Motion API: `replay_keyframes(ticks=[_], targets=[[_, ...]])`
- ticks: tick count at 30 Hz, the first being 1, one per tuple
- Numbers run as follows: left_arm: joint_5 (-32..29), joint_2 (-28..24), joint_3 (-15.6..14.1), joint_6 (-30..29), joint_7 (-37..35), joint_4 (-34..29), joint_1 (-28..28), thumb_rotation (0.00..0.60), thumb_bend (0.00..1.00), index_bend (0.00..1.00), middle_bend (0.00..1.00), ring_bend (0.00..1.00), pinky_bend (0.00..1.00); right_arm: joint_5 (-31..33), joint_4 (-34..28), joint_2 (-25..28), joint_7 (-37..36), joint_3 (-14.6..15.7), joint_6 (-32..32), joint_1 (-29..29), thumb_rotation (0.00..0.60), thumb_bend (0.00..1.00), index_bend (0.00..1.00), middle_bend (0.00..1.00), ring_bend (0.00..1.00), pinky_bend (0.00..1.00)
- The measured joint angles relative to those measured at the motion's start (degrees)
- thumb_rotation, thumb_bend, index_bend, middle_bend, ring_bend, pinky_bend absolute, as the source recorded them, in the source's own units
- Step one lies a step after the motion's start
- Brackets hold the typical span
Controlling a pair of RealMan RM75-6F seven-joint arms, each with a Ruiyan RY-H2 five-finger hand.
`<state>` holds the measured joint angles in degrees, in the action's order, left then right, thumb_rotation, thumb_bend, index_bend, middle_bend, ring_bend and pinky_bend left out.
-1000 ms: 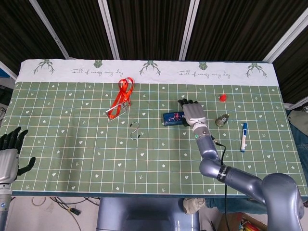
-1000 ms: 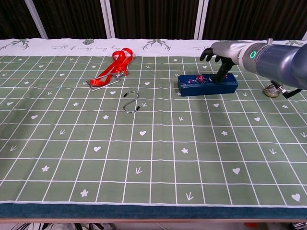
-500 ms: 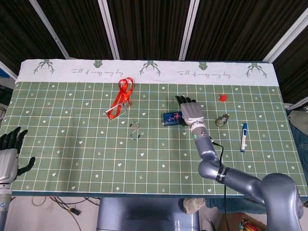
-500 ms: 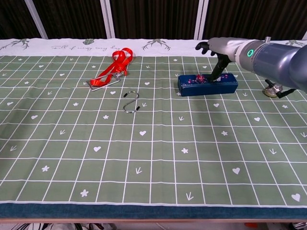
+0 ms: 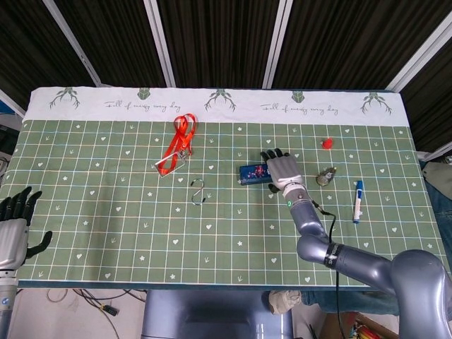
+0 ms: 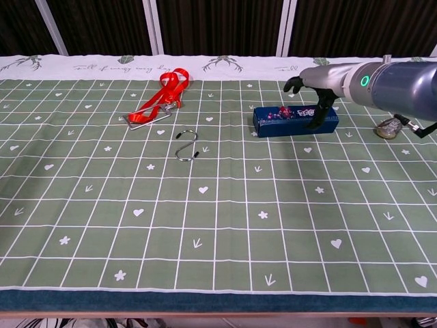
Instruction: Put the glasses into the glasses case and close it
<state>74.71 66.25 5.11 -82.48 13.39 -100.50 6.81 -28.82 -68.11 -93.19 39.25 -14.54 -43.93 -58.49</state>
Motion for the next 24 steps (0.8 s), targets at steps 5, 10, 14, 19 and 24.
replay_keyframes(ticks=[5,10,14,19,24], targets=[[-0.26,-0.1,0.06,0.14,-0.15,-0.09,0.0,0.6,0.31,0.07,0.0,0.0,0.0,1.0,1.65,-0.88,0.46,0.57,-0.13,-0.6,0.6,0.38,0.21,0.18,0.07,0.19],[-0.42,-0.19,0.07,0.29,-0.16,-0.17,0.04,0.6,0.31,0.07,0.0,0.0,0.0,1.28,3.31,-2.1,0.09,0.62,-0.13,-1.16,0.6,0.39,0.25,0.2,0.07,0.19],[-0.6,-0.28,0.06,0.47,-0.05,-0.28,0.08,0.6,0.31,0.07,0.0,0.0,0.0,1.26,4.28,-2.81,0.04,0.85,0.06,-1.6,0.6,0.39,0.27,0.22,0.07,0.19],[-0.85,-0.38,0.07,0.61,0.01,-0.44,0.1,0.6,0.31,0.07,0.0,0.0,0.0,1.29,4.98,-3.38,-0.36,0.83,0.16,-2.04,0.6,0.4,0.3,0.26,0.07,0.19],[-1.04,-0.46,0.09,0.74,0.08,-0.55,0.14,0.6,0.31,0.07,0.0,0.0,0.0,1.43,5.39,-3.68,-0.53,0.89,0.3,-2.26,0.6,0.41,0.34,0.29,0.07,0.19]])
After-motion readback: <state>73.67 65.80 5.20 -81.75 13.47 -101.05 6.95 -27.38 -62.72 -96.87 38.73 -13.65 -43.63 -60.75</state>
